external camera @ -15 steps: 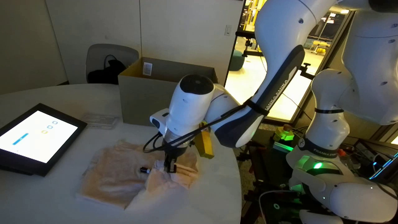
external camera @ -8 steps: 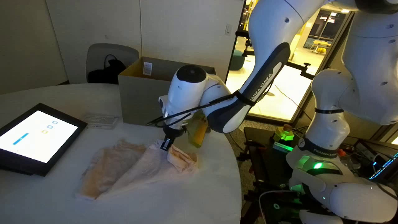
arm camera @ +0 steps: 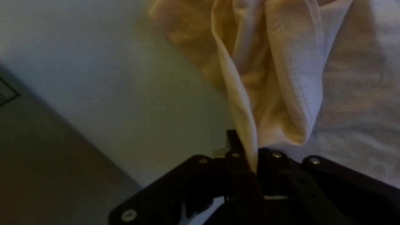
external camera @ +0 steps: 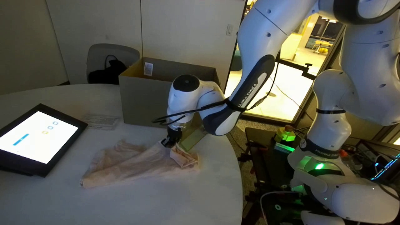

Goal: Put the marker on the cloth and wrap it up, the put the cloth in the box

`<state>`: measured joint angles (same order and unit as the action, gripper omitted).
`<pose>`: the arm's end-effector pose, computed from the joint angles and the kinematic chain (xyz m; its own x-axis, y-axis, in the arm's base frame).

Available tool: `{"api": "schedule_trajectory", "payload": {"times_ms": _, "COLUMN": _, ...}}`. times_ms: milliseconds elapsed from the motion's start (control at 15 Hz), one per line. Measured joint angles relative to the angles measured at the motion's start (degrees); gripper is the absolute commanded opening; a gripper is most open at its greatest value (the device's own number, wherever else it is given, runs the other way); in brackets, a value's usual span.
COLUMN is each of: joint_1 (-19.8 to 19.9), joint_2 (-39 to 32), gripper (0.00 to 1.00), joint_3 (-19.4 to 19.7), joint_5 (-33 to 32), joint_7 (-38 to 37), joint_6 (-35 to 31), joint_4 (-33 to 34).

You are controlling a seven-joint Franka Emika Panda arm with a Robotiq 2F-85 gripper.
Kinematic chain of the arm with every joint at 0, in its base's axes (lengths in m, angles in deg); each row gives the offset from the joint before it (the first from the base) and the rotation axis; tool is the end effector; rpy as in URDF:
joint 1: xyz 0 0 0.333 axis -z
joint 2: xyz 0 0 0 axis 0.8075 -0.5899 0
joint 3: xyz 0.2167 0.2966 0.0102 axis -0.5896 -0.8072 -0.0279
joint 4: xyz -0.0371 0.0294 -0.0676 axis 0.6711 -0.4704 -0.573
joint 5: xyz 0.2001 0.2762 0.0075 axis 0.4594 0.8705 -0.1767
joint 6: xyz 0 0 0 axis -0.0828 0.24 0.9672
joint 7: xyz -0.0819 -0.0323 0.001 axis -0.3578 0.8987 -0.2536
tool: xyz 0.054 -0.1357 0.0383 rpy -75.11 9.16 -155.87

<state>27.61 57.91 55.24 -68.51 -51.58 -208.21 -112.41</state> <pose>0.5524 0.0726 0.2011 0.8489 -0.4525 0.2733 -0.5083 -0.8406 0.1872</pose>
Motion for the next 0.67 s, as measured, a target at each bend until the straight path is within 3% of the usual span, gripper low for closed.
{"api": "schedule_trajectory", "payload": {"times_ms": 200, "joint_1": -0.1, "joint_2": -2.6, "gripper": 0.55, "joint_3": -0.2, "joint_5": 2.9, "joint_7": -6.3, "joint_6": 2.2, "joint_4": 1.4}}
{"api": "schedule_trajectory", "payload": {"times_ms": 600, "joint_1": -1.0, "joint_2": -2.9, "gripper": 0.99, "joint_3": -1.7, "joint_5": 3.6, "joint_7": -12.0, "joint_6": 6.3, "joint_4": 2.0}}
{"api": "schedule_trajectory", "payload": {"times_ms": 667, "joint_1": -1.2, "joint_2": -2.6, "gripper": 1.0, "joint_3": -2.1, "joint_5": 3.6, "joint_7": -12.4, "joint_6": 7.0, "joint_4": 1.9}}
